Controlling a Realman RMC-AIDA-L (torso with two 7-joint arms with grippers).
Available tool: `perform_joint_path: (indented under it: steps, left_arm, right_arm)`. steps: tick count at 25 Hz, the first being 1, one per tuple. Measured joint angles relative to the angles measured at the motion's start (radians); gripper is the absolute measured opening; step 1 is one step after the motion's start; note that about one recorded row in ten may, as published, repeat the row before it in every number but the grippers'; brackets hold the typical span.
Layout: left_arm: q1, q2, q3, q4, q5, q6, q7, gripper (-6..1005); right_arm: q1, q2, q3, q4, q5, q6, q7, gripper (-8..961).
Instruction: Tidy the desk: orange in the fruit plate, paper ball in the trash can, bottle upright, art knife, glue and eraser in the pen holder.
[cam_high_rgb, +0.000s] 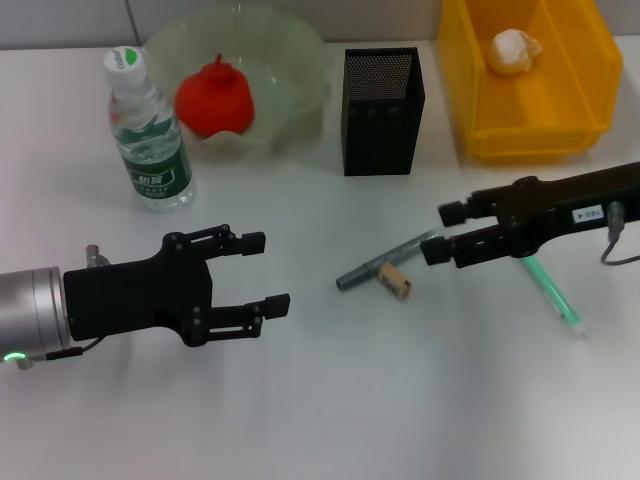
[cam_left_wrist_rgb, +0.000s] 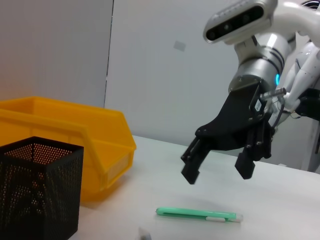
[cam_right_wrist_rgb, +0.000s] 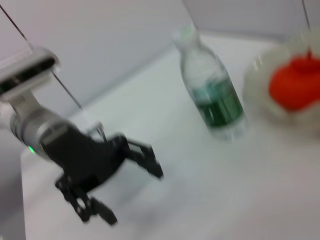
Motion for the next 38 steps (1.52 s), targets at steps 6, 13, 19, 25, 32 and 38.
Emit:
perform_joint_path:
  steps: [6, 13, 19, 25, 32, 38]
  left_arm:
    - [0.000, -0.002, 0.000, 0.000, -0.001, -0.010, 0.000, 795]
    - [0.002, -0.002, 0.000, 0.000, -0.002, -0.021, 0.000, 795]
    - [0.002, -0.002, 0.000, 0.000, -0.004, -0.025, 0.000, 796]
    - [0.000, -0.002, 0.000, 0.000, -0.006, -0.026, 0.003, 796]
    - [-0.006, -0.002, 0.003, 0.000, -0.007, -0.035, 0.011, 795]
    - [-0.008, -0.003, 0.006, 0.000, -0.007, -0.039, 0.010, 795]
  right_arm:
    - [0.110, -0.021, -0.001, -0.093, -0.213, -0.094, 0.267, 796]
    - [0.251, -0.017, -0.092, -0.105, -0.488, -0.128, 0.453, 790]
    - [0.312, -0.010, -0.173, -0.102, -0.569, -0.128, 0.538, 784]
    - [0.332, 0.002, -0.189, -0.097, -0.642, -0.099, 0.565, 779]
    - [0.351, 0.028, -0.197, -0.090, -0.753, -0.070, 0.607, 772]
    - [0.353, 0.030, -0.287, -0.024, -0.764, 0.030, 0.674, 767]
